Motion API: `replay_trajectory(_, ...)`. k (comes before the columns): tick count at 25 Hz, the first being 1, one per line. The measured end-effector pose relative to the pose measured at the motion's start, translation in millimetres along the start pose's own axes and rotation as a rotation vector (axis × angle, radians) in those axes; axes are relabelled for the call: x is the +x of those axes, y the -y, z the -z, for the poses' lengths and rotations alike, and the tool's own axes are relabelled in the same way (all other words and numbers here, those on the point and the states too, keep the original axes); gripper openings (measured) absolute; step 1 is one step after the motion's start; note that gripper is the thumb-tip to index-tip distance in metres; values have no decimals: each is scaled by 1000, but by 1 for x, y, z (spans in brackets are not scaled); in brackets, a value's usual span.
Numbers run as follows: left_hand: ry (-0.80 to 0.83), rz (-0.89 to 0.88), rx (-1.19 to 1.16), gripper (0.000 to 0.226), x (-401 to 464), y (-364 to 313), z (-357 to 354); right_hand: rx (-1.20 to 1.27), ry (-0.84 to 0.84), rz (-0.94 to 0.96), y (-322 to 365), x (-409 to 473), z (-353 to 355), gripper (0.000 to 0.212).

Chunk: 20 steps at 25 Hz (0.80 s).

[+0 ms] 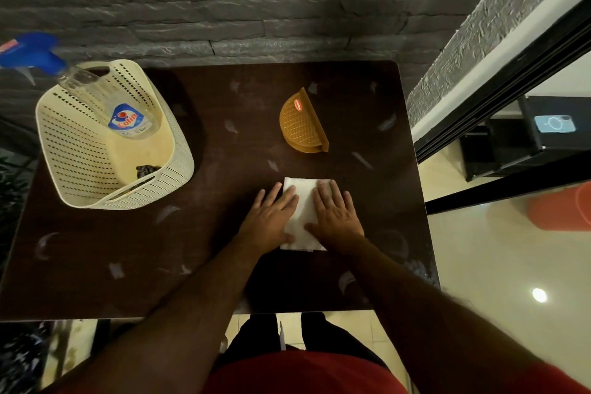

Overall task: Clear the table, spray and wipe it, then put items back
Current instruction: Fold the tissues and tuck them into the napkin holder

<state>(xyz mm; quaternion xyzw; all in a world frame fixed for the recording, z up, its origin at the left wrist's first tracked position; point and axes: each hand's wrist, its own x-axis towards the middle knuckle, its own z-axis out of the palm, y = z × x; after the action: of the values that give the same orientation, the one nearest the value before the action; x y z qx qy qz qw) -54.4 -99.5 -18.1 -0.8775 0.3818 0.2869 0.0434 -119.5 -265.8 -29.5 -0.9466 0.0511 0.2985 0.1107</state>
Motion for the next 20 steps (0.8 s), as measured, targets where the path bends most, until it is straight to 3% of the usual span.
replay_trajectory(5,-27,-36,-1,102,4,0,6,-17,-61,32,6,-4,4,98)
replay_trajectory(12,61,-32,19,121,5,-1,0,17,62,19,3,-4,2,104)
replay_trajectory(15,-30,-14,-69,114,1,-2,7,32,-100,8,7,-6,6,90)
replay_trajectory(18,-264,328,-400,82,1,-7,10,228,-363,-144,1,-11,8,61)
replay_trajectory(20,-296,607,-621,67,6,-13,10,460,-359,-314,-8,-11,8,43)
